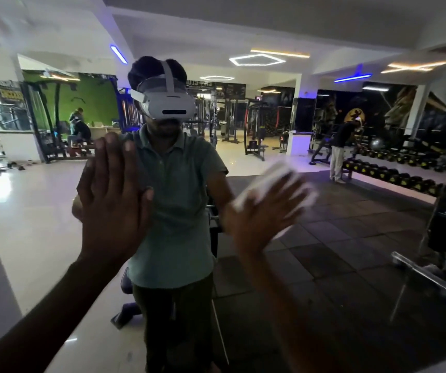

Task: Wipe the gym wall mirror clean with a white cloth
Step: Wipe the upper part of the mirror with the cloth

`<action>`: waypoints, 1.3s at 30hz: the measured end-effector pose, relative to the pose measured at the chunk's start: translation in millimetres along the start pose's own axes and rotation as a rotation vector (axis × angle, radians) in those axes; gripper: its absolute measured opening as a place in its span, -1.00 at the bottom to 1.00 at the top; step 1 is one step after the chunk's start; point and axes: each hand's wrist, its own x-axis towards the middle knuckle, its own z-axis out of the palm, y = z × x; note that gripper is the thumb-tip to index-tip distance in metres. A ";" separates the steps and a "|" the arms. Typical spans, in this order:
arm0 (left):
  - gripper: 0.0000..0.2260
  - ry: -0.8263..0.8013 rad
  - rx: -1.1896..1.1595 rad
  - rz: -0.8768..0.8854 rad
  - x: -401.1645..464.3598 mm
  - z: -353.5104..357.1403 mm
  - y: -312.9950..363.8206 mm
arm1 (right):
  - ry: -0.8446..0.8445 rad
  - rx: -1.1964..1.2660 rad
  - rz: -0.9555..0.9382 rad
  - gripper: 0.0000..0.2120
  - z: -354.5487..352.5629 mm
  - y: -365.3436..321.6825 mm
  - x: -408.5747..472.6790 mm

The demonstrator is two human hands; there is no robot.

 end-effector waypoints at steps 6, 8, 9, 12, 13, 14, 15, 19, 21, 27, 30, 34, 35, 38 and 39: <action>-0.35 0.002 -0.017 0.053 -1.4 -3.5 -9.3 | -0.193 0.022 -0.445 -0.36 -4.3 19.9 -39.9; -0.35 -0.007 -0.017 0.048 -1.8 -3.1 -9.2 | -0.060 -0.029 -0.293 -0.36 1.0 39.4 21.1; -0.35 -0.002 -0.021 0.042 -1.9 -2.5 -8.2 | 0.005 -0.018 -0.146 -0.36 1.9 40.6 50.8; -0.35 0.021 -0.048 0.019 -0.4 -0.8 -2.9 | 0.119 0.036 0.187 -0.21 4.5 -3.7 80.2; -0.35 0.032 -0.058 0.016 -0.4 -0.8 -1.8 | 0.110 0.013 0.139 -0.22 2.7 -24.9 66.3; -0.35 0.039 -0.068 0.019 -0.2 -1.6 -1.0 | 0.055 -0.023 -0.004 -0.26 -0.7 -42.4 43.2; -0.35 0.047 -0.077 0.026 1.2 -3.6 -1.8 | -0.044 -0.055 -0.235 -0.28 -4.3 -54.2 15.1; -0.44 0.082 -0.122 0.072 11.6 -19.3 -18.1 | -0.338 0.012 -1.151 -0.35 -15.8 -41.9 -4.8; -0.46 0.113 -0.124 0.051 22.0 -29.4 -34.9 | -0.238 0.019 -1.190 -0.38 -16.0 -25.4 52.7; -0.33 0.185 0.154 -0.003 52.3 -29.1 -87.3 | 0.114 -0.001 -0.104 -0.30 -8.4 -60.6 117.4; -0.40 0.179 0.060 -0.058 54.2 -23.1 -83.6 | -0.082 -0.005 -0.523 -0.27 -9.4 -111.0 19.8; -0.40 0.154 0.088 -0.018 51.1 -27.3 -92.2 | -0.264 0.014 -1.202 -0.33 -15.7 -103.7 -1.3; -0.40 0.147 0.088 -0.013 51.1 -29.2 -95.2 | -0.229 0.025 -1.230 -0.35 -15.4 -96.1 23.7; -0.39 0.138 0.076 -0.008 50.6 -28.4 -96.9 | -0.055 -0.003 -0.905 -0.37 -13.1 -57.7 109.7; -0.39 0.145 0.075 -0.008 50.6 -27.3 -95.8 | -0.003 -0.009 -0.690 -0.38 -15.5 -46.0 127.9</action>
